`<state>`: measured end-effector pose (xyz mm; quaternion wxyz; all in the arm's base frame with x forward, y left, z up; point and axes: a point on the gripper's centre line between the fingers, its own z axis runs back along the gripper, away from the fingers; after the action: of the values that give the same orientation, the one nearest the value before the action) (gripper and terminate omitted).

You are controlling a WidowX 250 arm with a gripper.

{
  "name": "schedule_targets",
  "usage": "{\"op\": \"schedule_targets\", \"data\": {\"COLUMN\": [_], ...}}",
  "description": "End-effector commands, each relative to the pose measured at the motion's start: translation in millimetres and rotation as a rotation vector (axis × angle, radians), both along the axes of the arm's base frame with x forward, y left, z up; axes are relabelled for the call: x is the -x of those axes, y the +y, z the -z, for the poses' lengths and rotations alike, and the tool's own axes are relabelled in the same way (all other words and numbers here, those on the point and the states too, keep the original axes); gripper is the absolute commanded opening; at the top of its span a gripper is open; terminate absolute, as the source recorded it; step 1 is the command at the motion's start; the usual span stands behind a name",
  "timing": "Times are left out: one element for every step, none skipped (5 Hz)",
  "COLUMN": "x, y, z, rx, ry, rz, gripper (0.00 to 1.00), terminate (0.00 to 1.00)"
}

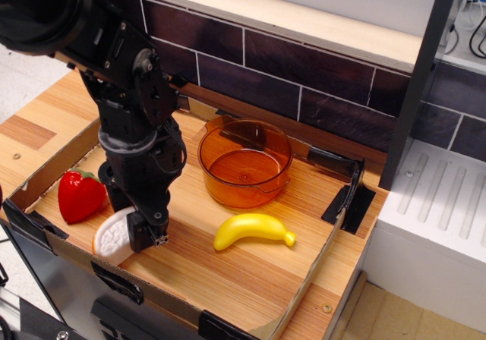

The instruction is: Put sushi in pot

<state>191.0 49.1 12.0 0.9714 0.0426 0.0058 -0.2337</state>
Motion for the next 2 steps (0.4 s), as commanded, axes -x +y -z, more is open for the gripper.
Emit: {"op": "schedule_targets", "data": {"x": [-24, -43], "y": [-4, -20], "z": [-28, -56], "rx": [0.046, 0.104], "ry": [-0.040, -0.044], "rz": [-0.062, -0.124], "gripper": [0.00, 0.00], "terminate": [0.00, 0.00]}}
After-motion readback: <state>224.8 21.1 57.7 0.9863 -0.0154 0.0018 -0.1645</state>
